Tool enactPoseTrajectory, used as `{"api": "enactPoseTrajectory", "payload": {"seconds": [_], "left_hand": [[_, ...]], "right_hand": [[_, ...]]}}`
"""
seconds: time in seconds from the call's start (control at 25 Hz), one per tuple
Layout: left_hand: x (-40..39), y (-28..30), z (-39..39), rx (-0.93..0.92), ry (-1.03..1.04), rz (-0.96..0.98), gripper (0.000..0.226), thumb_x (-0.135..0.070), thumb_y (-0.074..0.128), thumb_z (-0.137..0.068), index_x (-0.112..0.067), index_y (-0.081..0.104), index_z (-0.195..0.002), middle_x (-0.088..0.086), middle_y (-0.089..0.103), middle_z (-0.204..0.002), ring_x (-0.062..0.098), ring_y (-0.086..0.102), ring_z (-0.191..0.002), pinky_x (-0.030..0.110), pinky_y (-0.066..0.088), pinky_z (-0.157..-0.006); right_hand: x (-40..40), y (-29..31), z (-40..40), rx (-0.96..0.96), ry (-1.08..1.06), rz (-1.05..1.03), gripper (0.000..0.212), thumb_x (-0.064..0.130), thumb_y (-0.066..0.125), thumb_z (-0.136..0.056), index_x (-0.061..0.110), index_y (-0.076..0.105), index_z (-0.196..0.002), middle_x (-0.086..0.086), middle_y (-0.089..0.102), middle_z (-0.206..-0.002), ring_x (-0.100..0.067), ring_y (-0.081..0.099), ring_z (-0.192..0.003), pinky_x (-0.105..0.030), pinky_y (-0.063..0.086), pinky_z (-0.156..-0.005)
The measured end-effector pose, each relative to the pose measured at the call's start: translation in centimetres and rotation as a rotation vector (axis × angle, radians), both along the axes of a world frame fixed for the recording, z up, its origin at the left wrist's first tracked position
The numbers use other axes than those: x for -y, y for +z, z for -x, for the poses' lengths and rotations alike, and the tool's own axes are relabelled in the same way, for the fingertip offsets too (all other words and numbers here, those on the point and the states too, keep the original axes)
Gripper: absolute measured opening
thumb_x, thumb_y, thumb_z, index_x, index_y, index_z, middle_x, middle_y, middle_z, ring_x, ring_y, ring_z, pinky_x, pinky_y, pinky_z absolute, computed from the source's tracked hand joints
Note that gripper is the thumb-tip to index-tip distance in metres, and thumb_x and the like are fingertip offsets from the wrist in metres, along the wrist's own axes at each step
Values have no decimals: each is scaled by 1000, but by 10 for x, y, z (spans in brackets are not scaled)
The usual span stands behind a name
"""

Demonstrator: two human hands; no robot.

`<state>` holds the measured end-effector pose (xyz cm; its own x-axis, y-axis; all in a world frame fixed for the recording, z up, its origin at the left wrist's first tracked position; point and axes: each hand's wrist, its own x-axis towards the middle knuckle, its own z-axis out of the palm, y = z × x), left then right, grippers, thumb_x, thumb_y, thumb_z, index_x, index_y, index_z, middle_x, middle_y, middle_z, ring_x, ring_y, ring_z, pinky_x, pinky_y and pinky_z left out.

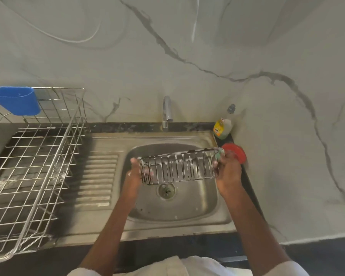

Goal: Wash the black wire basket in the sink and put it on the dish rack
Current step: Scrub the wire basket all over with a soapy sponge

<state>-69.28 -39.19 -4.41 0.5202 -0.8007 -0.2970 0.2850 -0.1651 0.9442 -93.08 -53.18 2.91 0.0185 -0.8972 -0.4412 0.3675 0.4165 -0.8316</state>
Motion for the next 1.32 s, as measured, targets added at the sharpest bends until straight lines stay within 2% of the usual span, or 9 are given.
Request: {"api": "enactPoseTrajectory", "payload": {"seconds": [0.12, 0.28, 0.56, 0.8, 0.92, 1.0, 1.08, 1.16, 1.32], "left_hand": [[9, 10, 5, -318, 73, -130, 98, -91, 53, -85, -20, 55, -152, 17, 73, -133, 45, 62, -130, 64, 42, -116], [5, 30, 9, -443, 55, -290, 26, -31, 71, -92, -8, 70, -104, 18, 76, -92, 36, 68, -89, 52, 54, -92], [-11, 20, 17, -549, 98, -332, 3, -8, 63, -95, -7, 61, -95, 19, 68, -88, 33, 66, -75, 53, 54, -86], [-8, 16, 10, -617, 33, -220, 55, -38, 94, -60, -9, 79, -105, 21, 77, -115, 40, 76, -91, 56, 62, -89], [-6, 6, 14, -542, 81, -208, 49, -41, 82, -89, -16, 71, -129, 29, 69, -134, 49, 76, -105, 61, 63, -87], [-5, 2, 14, -496, 123, -177, 46, -52, 68, -102, -20, 67, -135, 25, 72, -131, 51, 75, -108, 66, 59, -95], [-3, 1, 15, -464, 142, -132, 59, -63, 61, -101, -20, 64, -141, 22, 71, -136, 47, 74, -113, 69, 56, -100], [2, 5, 17, -401, 150, -101, 66, -69, 51, -100, -16, 65, -138, 20, 72, -134, 40, 76, -112, 63, 59, -99], [7, 10, 17, -391, 172, -85, 59, -65, 38, -107, -20, 76, -110, 10, 82, -103, 26, 80, -87, 38, 64, -71]], "right_hand": [[4, -5, 8, -16, 123, 225, 25, -2, 46, -100, 12, 60, -85, -1, 50, -70, -14, 42, -55, -27, 34, -52], [3, -6, 14, 16, 276, 335, 24, -11, 44, -98, 4, 61, -93, -3, 57, -73, -14, 51, -59, -24, 41, -54], [12, -22, 15, -137, 331, 444, 14, -5, 51, -102, -3, 64, -108, -2, 67, -87, -15, 62, -75, -26, 52, -71], [-1, -31, 39, -141, 418, 475, 40, -19, 42, -97, 14, 65, -94, 4, 66, -81, -15, 62, -76, -27, 52, -73], [1, -15, 36, -767, 304, 510, 23, -2, 57, -97, 17, 70, -101, -1, 74, -96, -26, 70, -95, -29, 46, -81], [-1, 7, 19, -1076, 132, 612, 22, 2, 65, -91, 15, 76, -104, 2, 73, -97, -2, 68, -88, -13, 41, -76], [-11, 26, -16, -913, 243, 640, 23, 4, 72, -88, 17, 79, -106, 7, 75, -92, 6, 69, -77, -6, 48, -72], [-29, 26, -61, -651, 490, 448, 23, 3, 76, -88, 14, 76, -108, -2, 78, -92, -8, 76, -73, -23, 62, -66], [-62, -3, -124, -674, 670, 311, 18, 1, 81, -83, 10, 76, -98, -10, 78, -95, -17, 77, -76, -38, 65, -70]]}}
